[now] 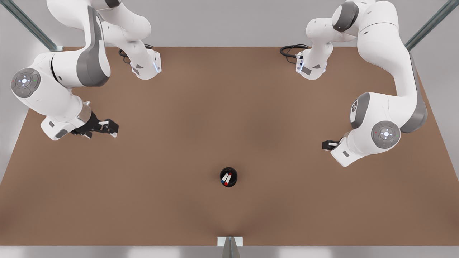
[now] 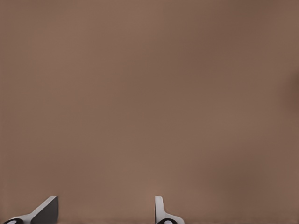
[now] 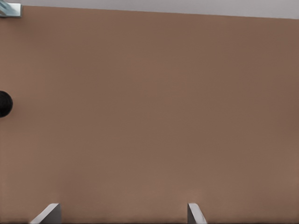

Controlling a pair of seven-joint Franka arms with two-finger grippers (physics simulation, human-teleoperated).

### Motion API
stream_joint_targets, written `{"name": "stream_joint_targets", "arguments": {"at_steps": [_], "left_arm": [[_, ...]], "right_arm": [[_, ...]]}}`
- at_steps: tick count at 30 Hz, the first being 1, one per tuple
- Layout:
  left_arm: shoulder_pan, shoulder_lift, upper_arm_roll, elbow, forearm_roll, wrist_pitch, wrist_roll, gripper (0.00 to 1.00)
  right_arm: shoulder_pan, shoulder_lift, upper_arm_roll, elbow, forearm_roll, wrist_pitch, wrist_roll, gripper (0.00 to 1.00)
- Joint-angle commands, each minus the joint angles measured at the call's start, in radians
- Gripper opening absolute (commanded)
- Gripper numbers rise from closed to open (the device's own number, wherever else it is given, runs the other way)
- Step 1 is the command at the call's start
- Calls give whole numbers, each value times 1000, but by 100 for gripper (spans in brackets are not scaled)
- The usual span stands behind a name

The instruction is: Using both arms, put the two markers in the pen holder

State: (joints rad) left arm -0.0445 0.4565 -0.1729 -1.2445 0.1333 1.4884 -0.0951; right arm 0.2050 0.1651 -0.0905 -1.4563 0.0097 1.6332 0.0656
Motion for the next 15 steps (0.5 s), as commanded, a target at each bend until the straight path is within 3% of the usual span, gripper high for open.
{"name": "stream_joint_targets", "arguments": {"at_steps": [1, 9, 11, 15], "left_arm": [[0, -1, 0, 0, 0, -10, 11, 100], [11, -50, 13, 14, -1, -71, -55, 100], [28, -130, 23, -73, -14, -50, -52, 100], [43, -144, 16, -99, -44, -28, -46, 100]], "right_arm": [[1, -1, 0, 1, 0, -49, -13, 100], [1, -1, 2, 1, 0, -52, 2, 100], [2, -1, 3, -1, 0, -53, 2, 100], [1, -1, 3, -1, 0, -53, 2, 100]]}}
